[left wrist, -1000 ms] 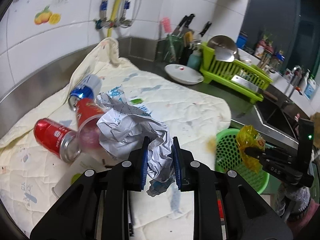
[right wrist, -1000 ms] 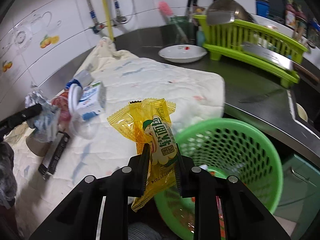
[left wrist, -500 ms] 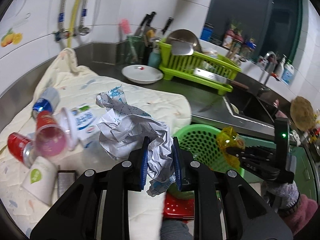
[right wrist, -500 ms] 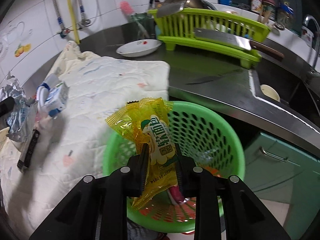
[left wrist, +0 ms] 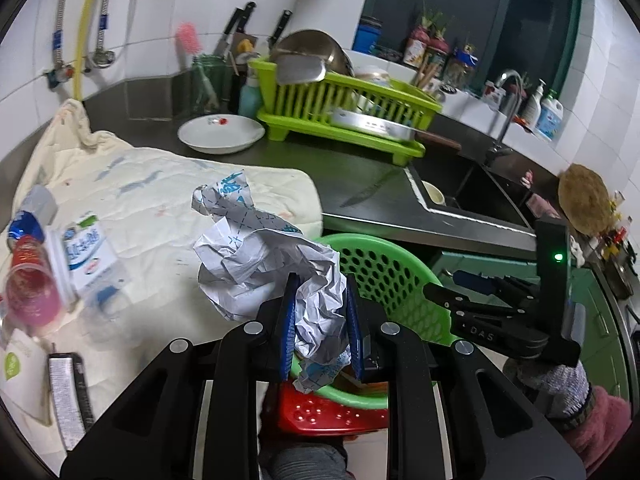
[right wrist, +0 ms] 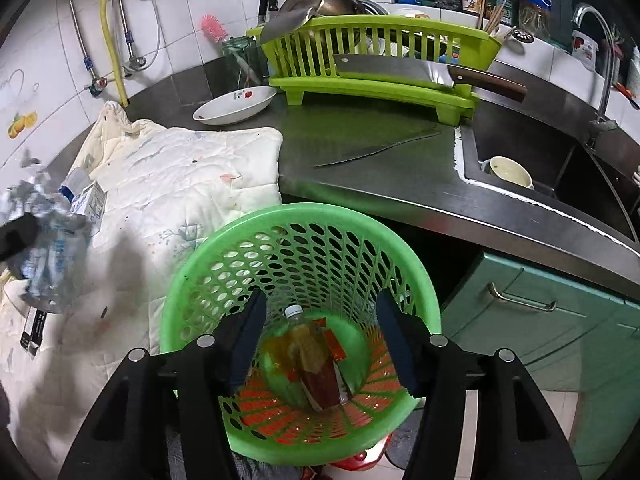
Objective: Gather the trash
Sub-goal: 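Release the yellow packet from the right tool into the basket while the left drops the crumpled paper in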
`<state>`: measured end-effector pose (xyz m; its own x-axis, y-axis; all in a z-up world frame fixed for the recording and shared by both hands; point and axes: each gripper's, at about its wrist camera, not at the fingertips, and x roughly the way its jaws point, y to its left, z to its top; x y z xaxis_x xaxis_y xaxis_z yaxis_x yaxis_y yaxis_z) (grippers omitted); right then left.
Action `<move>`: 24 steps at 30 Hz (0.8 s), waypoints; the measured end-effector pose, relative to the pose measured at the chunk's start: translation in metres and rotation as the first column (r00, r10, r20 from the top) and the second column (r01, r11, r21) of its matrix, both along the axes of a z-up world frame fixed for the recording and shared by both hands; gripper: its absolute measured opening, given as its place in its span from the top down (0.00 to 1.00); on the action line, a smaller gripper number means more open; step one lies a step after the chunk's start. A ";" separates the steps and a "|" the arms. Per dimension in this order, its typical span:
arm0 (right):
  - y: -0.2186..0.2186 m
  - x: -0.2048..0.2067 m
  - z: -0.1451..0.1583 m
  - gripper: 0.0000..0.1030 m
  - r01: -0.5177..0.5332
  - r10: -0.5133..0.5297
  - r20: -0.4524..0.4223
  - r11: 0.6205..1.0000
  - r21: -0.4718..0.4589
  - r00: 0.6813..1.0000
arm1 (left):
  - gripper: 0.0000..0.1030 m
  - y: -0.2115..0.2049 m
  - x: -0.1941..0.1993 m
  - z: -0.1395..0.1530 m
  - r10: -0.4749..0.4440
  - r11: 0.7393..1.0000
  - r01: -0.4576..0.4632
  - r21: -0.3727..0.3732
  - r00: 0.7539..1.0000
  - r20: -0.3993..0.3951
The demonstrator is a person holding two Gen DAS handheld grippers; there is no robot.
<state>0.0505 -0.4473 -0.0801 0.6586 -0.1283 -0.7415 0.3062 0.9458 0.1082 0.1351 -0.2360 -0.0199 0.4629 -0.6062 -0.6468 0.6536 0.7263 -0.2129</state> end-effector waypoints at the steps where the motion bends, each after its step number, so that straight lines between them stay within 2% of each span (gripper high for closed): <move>1: -0.001 -0.002 0.001 0.43 0.001 -0.001 0.003 1.000 -0.004 1.000 | 0.79 -0.006 0.000 -0.002 -0.012 1.000 0.012 0.000 1.000 -0.006; 2: -0.002 -0.005 0.003 0.37 0.002 -0.002 0.010 1.000 -0.008 1.000 | 0.79 -0.012 -0.001 -0.005 -0.022 1.000 0.022 0.004 1.000 -0.011; 6: -0.006 -0.016 0.009 0.31 0.014 -0.014 0.038 1.000 -0.010 0.999 | 0.79 -0.033 -0.005 -0.018 -0.063 0.998 0.064 0.024 0.997 -0.033; 11: -0.010 -0.024 0.013 0.30 0.026 -0.026 0.064 1.000 -0.001 0.998 | 0.77 -0.055 -0.004 -0.038 -0.083 0.994 0.087 0.068 0.994 -0.070; 19: -0.018 -0.032 0.013 0.30 0.042 -0.043 0.077 0.999 0.016 0.996 | 0.75 -0.069 0.003 -0.054 -0.080 0.992 0.089 0.086 0.991 -0.108; 23: -0.019 -0.034 0.015 0.29 0.046 -0.047 0.084 0.999 0.017 0.995 | 0.70 -0.073 0.004 -0.056 -0.081 0.992 0.091 0.087 0.990 -0.112; 24: -0.019 -0.034 0.015 0.28 0.047 -0.048 0.087 0.999 0.015 0.995 | 0.66 -0.074 0.004 -0.056 -0.086 0.992 0.096 0.082 0.990 -0.115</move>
<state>0.0163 -0.4661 -0.0650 0.7143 -0.1516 -0.6833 0.3394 0.9288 0.1488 0.1394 -0.3102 -0.0764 0.3306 -0.5813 -0.7435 0.6934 0.6840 -0.2264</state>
